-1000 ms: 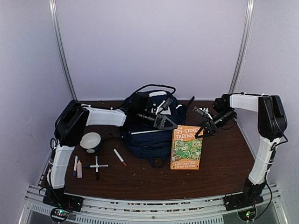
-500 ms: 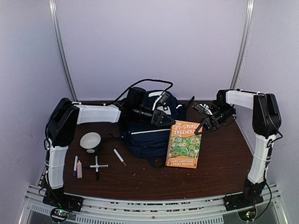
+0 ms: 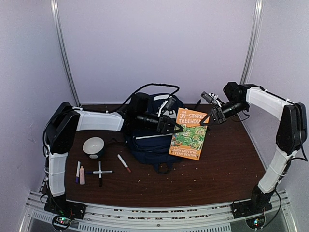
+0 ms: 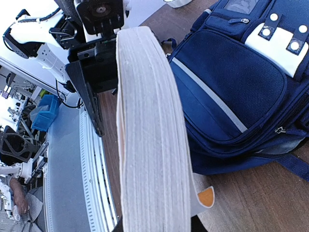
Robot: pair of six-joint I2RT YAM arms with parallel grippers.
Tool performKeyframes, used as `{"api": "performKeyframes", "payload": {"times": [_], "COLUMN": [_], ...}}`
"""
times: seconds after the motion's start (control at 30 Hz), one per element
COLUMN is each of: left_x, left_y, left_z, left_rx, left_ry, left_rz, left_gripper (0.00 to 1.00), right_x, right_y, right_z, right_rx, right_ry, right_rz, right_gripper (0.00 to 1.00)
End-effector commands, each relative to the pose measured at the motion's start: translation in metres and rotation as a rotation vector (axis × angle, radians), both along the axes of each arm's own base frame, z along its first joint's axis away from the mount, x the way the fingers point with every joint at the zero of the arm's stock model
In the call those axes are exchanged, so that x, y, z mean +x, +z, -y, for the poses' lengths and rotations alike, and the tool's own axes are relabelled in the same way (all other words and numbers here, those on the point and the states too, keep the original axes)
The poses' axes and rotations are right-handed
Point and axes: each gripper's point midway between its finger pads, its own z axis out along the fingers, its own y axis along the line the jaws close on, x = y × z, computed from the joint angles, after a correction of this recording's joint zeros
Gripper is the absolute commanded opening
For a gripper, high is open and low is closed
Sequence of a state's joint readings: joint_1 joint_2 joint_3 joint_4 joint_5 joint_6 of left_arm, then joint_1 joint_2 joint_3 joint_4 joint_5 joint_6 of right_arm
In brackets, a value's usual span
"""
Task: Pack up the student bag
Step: Pass from the right arm to the left, then pass from the left arm to the right
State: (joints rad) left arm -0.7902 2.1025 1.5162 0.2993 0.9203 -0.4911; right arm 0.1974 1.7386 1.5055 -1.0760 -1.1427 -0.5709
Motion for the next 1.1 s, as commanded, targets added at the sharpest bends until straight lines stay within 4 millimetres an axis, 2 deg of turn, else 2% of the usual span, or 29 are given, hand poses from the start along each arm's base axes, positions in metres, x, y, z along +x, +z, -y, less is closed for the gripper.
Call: {"api": "performKeyframes", "payload": {"times": [0.0,0.1,0.2,0.27,0.4,0.5,0.57,0.6,0.67,0.73,0.83,0.93,1.07], "left_x": [-0.012,-0.009,-0.008,-0.009,-0.012,-0.015,-0.017,-0.016,-0.010,-0.002,0.007,0.009,0.015], "left_y": [0.013,0.010,0.011,0.015,0.023,0.033,0.046,0.054,0.070,0.084,0.106,0.125,0.142], "left_z": [0.005,0.008,0.010,0.011,0.011,0.008,0.003,0.000,-0.008,-0.017,-0.028,-0.034,-0.040], "left_rx": [-0.045,-0.038,-0.049,-0.068,-0.098,-0.123,-0.153,-0.174,-0.210,-0.241,-0.293,-0.342,-0.389], "left_ry": [-0.047,-0.038,-0.043,-0.051,-0.068,-0.085,-0.085,-0.077,-0.045,-0.004,0.037,0.043,0.076], "left_rz": [0.052,0.045,0.039,0.035,0.026,0.027,0.039,0.046,0.050,0.036,0.032,0.023,0.014], "left_gripper": [0.62,0.60,0.53,0.46,0.22,0.10,0.04,0.02,0.00,0.00,0.00,0.00,0.00], "right_x": [0.017,0.012,0.007,0.005,0.008,0.013,0.018,0.021,0.026,0.031,0.034,0.039,0.033], "right_y": [0.031,0.035,0.034,0.034,0.040,0.048,0.054,0.058,0.067,0.074,0.085,0.091,0.085], "right_z": [-0.014,-0.021,-0.028,-0.031,-0.032,-0.031,-0.030,-0.030,-0.029,-0.028,-0.030,-0.037,-0.050], "right_rx": [0.058,0.056,0.031,0.019,0.018,0.009,0.005,0.007,0.025,0.037,0.076,0.119,0.134], "right_ry": [-0.030,0.001,0.016,0.019,0.000,-0.022,-0.047,-0.064,-0.096,-0.129,-0.157,-0.177,-0.140], "right_rz": [0.052,0.049,0.071,0.079,0.090,0.107,0.125,0.135,0.152,0.165,0.180,0.175,0.137], "right_gripper": [0.00,0.00,0.00,0.00,0.00,0.00,0.06,0.12,0.23,0.39,0.52,0.59,0.62]}}
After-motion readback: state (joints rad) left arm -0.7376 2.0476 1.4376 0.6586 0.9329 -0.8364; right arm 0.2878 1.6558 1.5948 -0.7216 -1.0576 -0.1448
